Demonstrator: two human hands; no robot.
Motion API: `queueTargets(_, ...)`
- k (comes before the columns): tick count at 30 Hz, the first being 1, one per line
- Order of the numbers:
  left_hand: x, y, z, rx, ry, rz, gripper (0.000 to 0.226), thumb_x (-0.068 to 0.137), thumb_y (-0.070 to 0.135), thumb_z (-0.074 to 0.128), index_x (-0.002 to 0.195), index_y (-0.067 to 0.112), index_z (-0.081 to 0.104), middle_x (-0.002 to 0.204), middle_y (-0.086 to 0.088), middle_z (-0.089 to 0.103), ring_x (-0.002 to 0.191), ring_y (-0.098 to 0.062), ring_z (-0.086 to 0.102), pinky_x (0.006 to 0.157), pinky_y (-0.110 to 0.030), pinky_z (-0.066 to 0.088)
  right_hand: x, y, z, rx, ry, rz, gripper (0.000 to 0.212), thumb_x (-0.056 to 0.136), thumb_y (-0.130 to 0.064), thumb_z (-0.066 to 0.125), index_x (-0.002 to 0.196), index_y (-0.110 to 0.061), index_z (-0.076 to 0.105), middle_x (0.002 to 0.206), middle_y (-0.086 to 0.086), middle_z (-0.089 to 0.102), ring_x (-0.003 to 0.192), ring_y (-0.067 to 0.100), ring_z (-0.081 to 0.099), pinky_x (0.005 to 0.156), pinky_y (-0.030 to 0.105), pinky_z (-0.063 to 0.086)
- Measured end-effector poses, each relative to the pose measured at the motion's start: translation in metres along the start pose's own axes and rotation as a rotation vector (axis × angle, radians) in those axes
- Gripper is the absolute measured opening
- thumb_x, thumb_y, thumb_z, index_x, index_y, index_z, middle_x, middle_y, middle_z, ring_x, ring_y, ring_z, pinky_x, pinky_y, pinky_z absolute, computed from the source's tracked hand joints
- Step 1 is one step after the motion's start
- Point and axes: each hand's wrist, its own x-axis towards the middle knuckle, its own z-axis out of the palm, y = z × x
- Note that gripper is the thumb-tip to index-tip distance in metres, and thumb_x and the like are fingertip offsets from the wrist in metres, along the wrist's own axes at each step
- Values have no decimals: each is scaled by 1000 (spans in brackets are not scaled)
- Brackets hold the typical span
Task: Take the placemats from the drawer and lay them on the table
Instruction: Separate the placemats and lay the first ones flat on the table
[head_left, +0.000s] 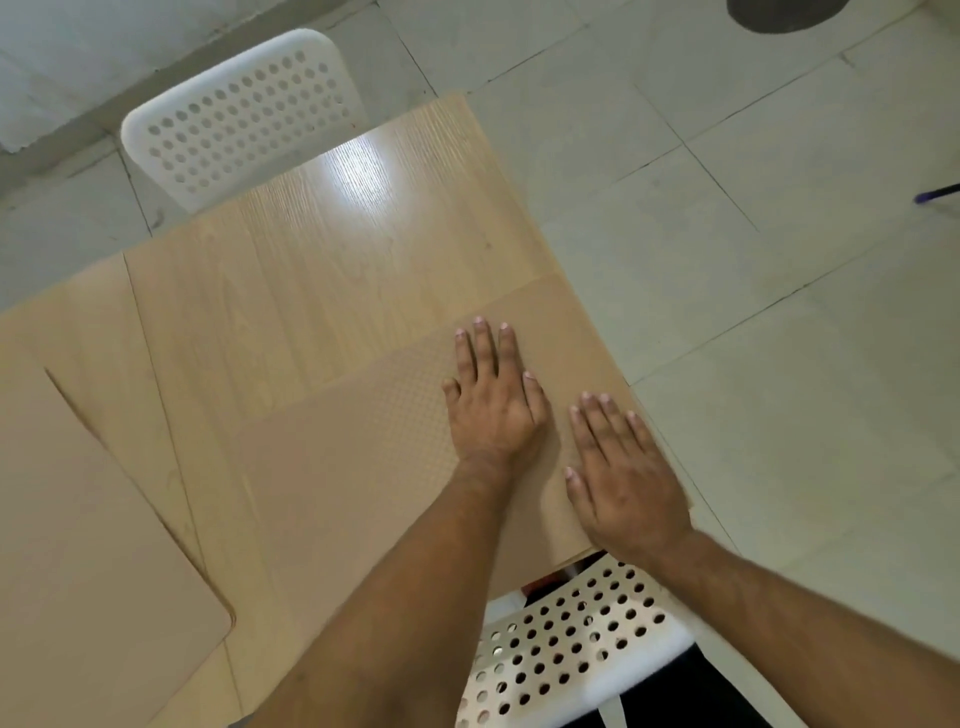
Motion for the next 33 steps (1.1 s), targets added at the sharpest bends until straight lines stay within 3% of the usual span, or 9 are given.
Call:
queueTargets(4, -7, -1, -1, -3, 24, 49, 63, 98, 41, 35, 157, 20, 25, 168, -6, 9, 154, -25, 4, 113, -58, 25, 3, 1, -1, -22, -19, 2, 68, 100, -42, 26, 158, -6, 18, 166, 13, 13, 155, 24, 8, 123, 46, 15)
queueTargets(8, -70, -4, 15, -8, -75, 120, 64, 102, 46, 28, 160, 22, 12, 168, -3, -7, 154, -21, -11, 118, -54, 15, 2, 0, -2, -31, -44, 10, 67, 102, -44, 15, 159, -7, 13, 167, 12, 8, 155, 24, 6, 124, 47, 16)
queueTargets(12, -135, -39, 29, 88, -50, 25, 78, 98, 61, 28, 160, 24, -3, 167, -3, -17, 153, -19, -14, 119, -49, 5, 1, 1, -1, 1, -53, 27, 67, 102, -44, 15, 159, -9, 8, 168, 10, 4, 155, 23, 1, 124, 47, 12)
queueTargets(16, -146, -68, 18, 90, 5, -97, 90, 92, 71, 33, 159, 26, -7, 166, -4, -17, 154, -23, -12, 117, -56, 17, 1, -1, -3, 5, -48, 10, 68, 102, -44, 13, 159, -9, 4, 168, 10, 0, 155, 23, -3, 125, 44, 4)
queueTargets(19, -148, -69, 16, 52, -14, -113, 90, 92, 71, 33, 159, 27, -7, 166, -1, -21, 153, -22, -18, 117, -58, 14, -1, -6, -6, 17, -57, 35, 71, 101, -48, 12, 159, -9, -2, 167, 12, -5, 154, 24, -8, 125, 43, -1)
queueTargets(25, -149, -72, 24, -79, 127, -103, 64, 100, 47, 26, 159, 24, 15, 168, -3, 4, 155, -21, -2, 122, -53, 12, 17, -79, -3, 84, -55, -200, 67, 102, -45, 13, 160, -11, 5, 168, 13, 2, 155, 26, 0, 125, 45, 3)
queueTargets(28, -148, -83, 27, -242, 231, -63, 56, 103, 29, 32, 156, 13, 29, 164, -8, 19, 154, -22, 9, 122, -49, 19, 24, -101, 8, 53, -93, -161, 61, 104, -46, 6, 161, -22, 0, 169, 9, -2, 155, 24, -5, 125, 44, 0)
queueTargets(30, -149, -90, 22, -227, 199, -35, 57, 102, 28, 34, 156, 12, 28, 165, -11, 16, 154, -25, 5, 123, -49, 17, 24, -104, 11, 1, -76, -138, 60, 105, -49, 8, 161, -26, 3, 169, 9, -1, 155, 24, -4, 125, 45, 1)
queueTargets(33, -156, -118, 2, -91, 55, -145, 69, 101, 53, 31, 160, 24, 10, 168, -5, -6, 153, -22, -13, 121, -48, 2, 22, -104, 11, -13, -57, -129, 62, 104, -54, 12, 160, -30, 2, 168, 7, -3, 155, 22, -4, 125, 45, 2)
